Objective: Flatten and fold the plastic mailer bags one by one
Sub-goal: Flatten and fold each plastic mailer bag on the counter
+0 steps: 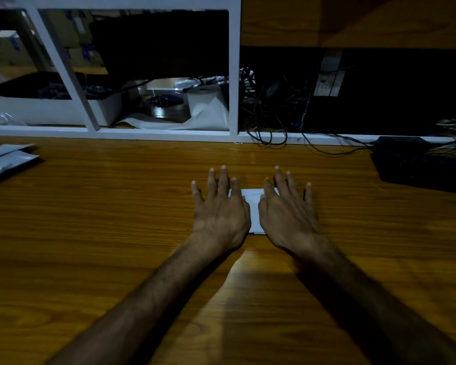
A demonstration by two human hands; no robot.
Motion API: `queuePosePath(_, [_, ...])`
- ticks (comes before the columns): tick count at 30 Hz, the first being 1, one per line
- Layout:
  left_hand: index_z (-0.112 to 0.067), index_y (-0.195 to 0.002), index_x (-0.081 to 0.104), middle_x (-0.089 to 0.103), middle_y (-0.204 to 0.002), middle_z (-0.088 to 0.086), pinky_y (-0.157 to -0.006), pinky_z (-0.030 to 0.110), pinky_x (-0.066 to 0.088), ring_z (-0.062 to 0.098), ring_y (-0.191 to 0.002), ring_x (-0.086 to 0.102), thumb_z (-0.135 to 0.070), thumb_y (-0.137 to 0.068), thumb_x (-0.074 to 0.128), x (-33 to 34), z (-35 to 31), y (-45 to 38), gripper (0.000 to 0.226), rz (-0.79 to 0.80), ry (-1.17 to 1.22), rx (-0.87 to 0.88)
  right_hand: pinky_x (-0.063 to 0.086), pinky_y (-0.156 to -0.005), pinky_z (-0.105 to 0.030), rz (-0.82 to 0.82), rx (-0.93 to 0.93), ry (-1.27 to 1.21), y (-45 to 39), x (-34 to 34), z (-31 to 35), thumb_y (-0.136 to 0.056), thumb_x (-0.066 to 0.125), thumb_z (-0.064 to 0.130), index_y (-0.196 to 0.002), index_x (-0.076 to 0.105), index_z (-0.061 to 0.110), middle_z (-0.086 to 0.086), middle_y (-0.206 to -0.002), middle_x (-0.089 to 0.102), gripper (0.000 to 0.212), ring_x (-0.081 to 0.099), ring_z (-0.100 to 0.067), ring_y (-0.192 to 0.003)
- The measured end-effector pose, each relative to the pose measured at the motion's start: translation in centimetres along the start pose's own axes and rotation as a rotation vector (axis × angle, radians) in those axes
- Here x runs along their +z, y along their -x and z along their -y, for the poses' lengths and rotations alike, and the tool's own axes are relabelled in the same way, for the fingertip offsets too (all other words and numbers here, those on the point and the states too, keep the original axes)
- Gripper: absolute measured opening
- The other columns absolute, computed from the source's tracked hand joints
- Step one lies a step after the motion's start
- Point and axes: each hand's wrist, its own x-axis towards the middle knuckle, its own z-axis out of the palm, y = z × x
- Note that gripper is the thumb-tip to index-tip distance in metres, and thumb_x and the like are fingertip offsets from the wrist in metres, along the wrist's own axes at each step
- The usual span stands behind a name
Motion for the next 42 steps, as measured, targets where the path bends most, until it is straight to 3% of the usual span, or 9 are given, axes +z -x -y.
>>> queuePosePath(32, [-0.017, -0.166, 0.009, -0.014, -0.172, 0.014, -0.123, 0.068, -0.003, 0.037, -0.157, -0.018, -0.045, -0.109, 0.016, -0.5, 2.9, 0.6, 0.063, 0.05, 0.013, -0.101, -0.009, -0.124, -0.062, 0.008, 0.053, -0.065, -0.2, 0.2, -3.7, -0.111, 0.015, 0.043, -0.165, 0.015, 0.021, -0.007, -0.173, -0.011, 0.058, -0.01, -0.026, -0.159])
queuePosePath(42, [-0.018, -0.165, 0.013, -0.014, -0.172, 0.015, -0.123, 0.069, -0.001, 0.038, -0.157, -0.017, -0.039, -0.108, 0.03, -0.5, 4.4, 0.2, 0.062, 0.046, -0.001, -0.149, -0.009, -0.124, -0.063, 0.006, 0.038, -0.076, -0.4, -0.1, -4.9, -0.111, 0.018, 0.041, -0.164, 0.02, 0.021, -0.009, -0.173, -0.008, 0.057, -0.008, -0.028, -0.159])
